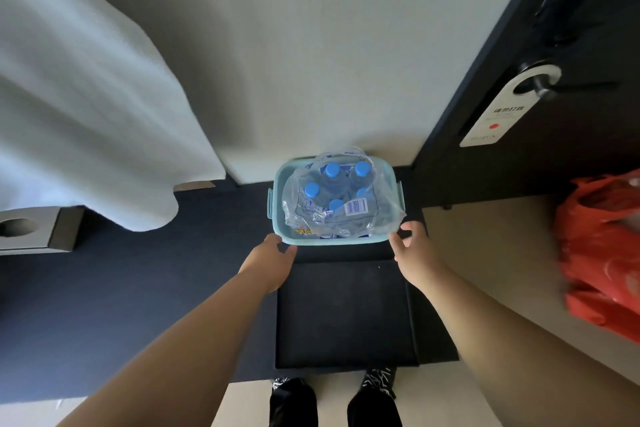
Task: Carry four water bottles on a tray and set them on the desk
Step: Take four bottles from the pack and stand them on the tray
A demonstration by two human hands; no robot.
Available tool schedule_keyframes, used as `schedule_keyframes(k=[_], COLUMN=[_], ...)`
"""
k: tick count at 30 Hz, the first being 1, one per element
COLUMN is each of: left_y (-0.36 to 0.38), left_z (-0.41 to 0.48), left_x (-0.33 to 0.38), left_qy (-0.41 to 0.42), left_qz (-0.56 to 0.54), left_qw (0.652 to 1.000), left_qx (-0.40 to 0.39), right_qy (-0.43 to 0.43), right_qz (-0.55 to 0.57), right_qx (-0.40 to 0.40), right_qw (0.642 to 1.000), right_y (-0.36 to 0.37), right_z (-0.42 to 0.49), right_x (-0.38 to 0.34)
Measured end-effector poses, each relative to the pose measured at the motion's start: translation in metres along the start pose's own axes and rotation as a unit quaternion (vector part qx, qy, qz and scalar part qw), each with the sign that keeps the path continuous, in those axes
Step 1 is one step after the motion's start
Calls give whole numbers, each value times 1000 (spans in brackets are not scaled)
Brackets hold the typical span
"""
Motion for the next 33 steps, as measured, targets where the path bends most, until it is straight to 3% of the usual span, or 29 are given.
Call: schedule_keyframes(k=[9, 16, 19, 24, 27, 33], left_y=[-84, -81, -78, -71, -62, -45], left_z=[-51, -50, -37, -5, 4, 9], left_x=[61, 102, 118, 148, 149, 143], left_qy=[108, 128, 130, 132, 139, 146], left_qz=[22, -4, 34, 167, 168, 203], left_qw=[990, 986, 984, 974, 973, 962], left_qx=[90, 111, 121, 83, 80, 108], right_qy=[-158, -273, -280, -273, -259, -224], right_qz=[-82, -176, -202, -294, -368, -396], right_qx=[39, -48, -69, -31, 5, 22], right_qw=[983, 945, 936, 915, 893, 890], right_y=[-34, -8, 5, 15, 21, 30], right_z=[-20, -13, -5, 11, 15, 16], right_x=[-97, -157, -167, -168, -164, -155])
Point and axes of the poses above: each hand's wrist, its own z-axis towards the middle knuckle, its own y-axis out of the palm, x = y × z, the point moved 7 cm from there along z, towards the middle knuckle, and after that the axes turned 15 degrees about z, right-handed, at the moved point
